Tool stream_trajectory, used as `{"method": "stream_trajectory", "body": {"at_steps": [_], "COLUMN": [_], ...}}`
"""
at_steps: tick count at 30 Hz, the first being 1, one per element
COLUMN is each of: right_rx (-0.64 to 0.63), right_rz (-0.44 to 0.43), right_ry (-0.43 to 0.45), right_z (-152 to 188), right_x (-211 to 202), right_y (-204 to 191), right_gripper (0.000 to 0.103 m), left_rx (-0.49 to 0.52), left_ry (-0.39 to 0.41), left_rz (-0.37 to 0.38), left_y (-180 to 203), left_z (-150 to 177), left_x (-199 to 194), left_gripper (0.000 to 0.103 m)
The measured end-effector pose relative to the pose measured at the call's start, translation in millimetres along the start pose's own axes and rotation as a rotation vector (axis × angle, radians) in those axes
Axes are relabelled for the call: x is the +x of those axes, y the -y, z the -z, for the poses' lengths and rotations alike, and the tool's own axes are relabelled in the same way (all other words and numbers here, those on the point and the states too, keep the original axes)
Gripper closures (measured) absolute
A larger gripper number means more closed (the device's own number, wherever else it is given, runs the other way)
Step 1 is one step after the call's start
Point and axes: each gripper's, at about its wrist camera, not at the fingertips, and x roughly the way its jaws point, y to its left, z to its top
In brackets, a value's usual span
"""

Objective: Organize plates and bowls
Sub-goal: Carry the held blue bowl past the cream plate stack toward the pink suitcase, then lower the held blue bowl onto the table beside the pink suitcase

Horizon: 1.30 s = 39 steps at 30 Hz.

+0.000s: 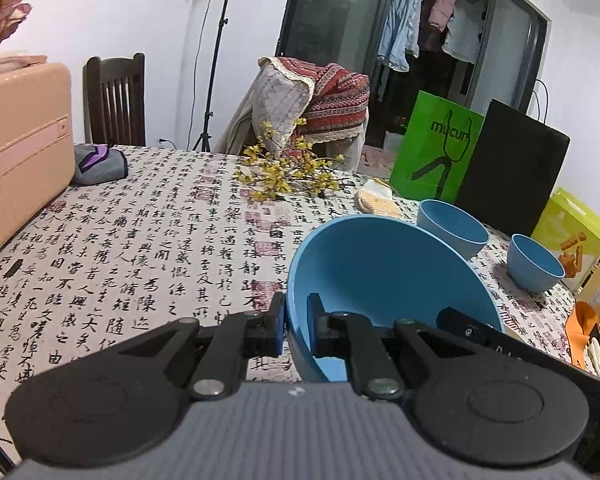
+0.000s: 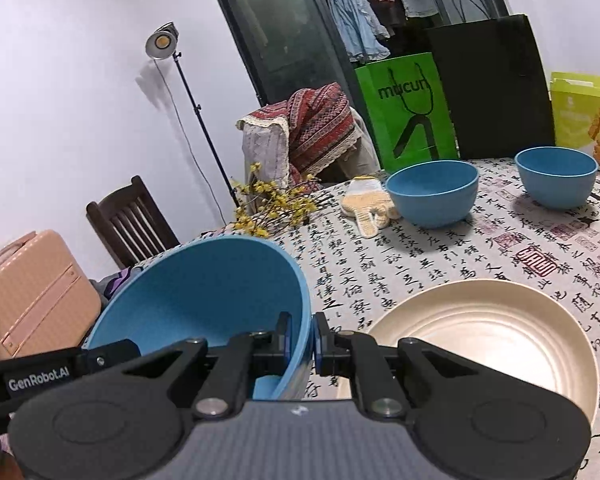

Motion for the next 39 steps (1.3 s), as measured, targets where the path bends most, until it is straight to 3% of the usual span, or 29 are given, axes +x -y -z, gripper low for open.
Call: {"method": "stream_trajectory", "body": {"at_steps": [39], "right_rx": [-0.085], "right_rz": [-0.111], "right_ry": [-0.093], "right_z": [25], "right_x": [35], "right_y": [-71], "right_gripper": [0.093], "left_rx": [-0.131], "left_ry": [0.019], "left_rz": [-0.090], "left_y": [-86], "left_z": [10], "left_x": [-10], "left_gripper": [0.092]}}
